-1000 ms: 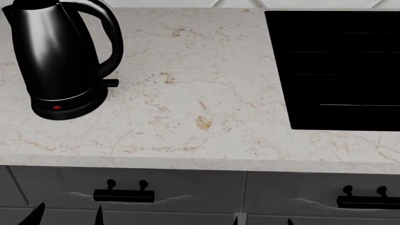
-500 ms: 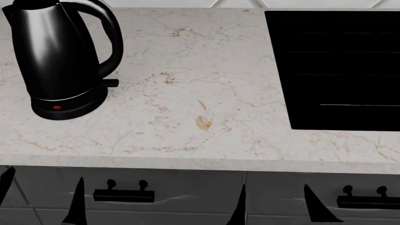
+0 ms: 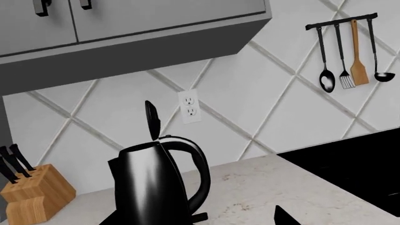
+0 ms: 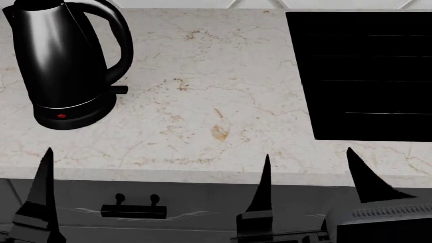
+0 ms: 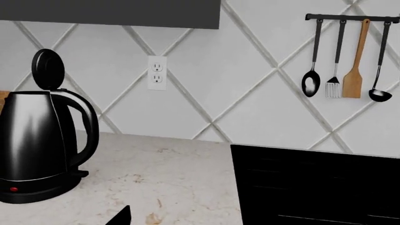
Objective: Close the lid of the electric kettle.
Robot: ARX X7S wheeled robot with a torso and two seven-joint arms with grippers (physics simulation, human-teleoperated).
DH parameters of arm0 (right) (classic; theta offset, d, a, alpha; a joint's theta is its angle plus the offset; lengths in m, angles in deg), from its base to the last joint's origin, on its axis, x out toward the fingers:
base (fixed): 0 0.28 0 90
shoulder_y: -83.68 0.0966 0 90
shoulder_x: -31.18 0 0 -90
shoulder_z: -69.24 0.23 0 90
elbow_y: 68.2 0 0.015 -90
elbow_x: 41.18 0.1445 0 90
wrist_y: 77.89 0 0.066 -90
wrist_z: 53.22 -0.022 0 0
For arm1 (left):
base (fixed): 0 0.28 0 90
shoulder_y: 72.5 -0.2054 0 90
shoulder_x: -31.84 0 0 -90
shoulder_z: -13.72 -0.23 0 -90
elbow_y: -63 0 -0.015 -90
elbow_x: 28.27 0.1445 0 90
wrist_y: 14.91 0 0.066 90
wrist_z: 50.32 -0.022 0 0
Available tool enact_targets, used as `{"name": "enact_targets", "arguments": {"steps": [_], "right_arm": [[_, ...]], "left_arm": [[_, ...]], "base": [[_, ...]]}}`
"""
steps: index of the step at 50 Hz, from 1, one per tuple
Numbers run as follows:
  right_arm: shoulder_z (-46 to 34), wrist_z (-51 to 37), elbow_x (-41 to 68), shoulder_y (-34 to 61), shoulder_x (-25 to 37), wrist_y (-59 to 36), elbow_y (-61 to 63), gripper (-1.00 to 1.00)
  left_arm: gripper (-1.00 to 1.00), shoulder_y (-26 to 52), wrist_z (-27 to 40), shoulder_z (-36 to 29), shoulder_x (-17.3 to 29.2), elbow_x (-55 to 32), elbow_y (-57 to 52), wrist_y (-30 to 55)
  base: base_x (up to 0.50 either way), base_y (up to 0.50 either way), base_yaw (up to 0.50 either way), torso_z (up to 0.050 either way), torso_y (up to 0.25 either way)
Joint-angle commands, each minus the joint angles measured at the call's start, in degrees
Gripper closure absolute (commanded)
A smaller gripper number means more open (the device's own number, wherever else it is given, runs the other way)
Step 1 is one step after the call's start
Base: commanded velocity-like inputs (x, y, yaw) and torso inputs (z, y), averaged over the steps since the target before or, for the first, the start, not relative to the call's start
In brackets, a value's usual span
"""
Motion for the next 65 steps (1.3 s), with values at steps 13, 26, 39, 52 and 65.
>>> {"name": "enact_targets", "arguments": {"steps": [13, 26, 39, 52, 65], "right_arm": [[-2.97, -30.14, 41.16, 23.37, 25.39, 1.40, 3.39, -1.00], [-6.87, -32.01, 41.38, 24.14, 28.60, 5.86, 3.07, -1.00], [-10.31, -32.82, 41.25, 27.85, 29.27, 4.57, 2.76, -1.00], [-11.50, -33.58, 41.48, 28.99, 29.44, 5.63, 2.51, -1.00], [-12.54, -34.71, 42.62, 30.40, 30.53, 6.15, 2.67, -1.00]], "left_arm": [[-1.00, 36.65, 28.07, -23.86, 31.22, -31.20, -2.10, -13.80], [-1.00, 48.06, 31.66, -40.82, 35.14, -30.05, -2.03, -20.94], [-1.00, 49.70, 32.08, -44.57, 34.96, -28.91, -1.68, -21.80], [-1.00, 49.94, 32.11, -45.81, 34.76, -28.29, -1.31, -22.05], [-1.00, 50.47, 32.29, -46.62, 35.17, -28.17, -1.39, -22.39]], "base": [[0.00, 0.00, 0.00, 0.000, 0.000], [0.00, 0.00, 0.00, 0.000, 0.000], [0.00, 0.04, 0.00, 0.000, 0.000], [0.05, 0.50, 0.00, 0.000, 0.000], [0.05, 0.50, 0.00, 0.000, 0.000]]}}
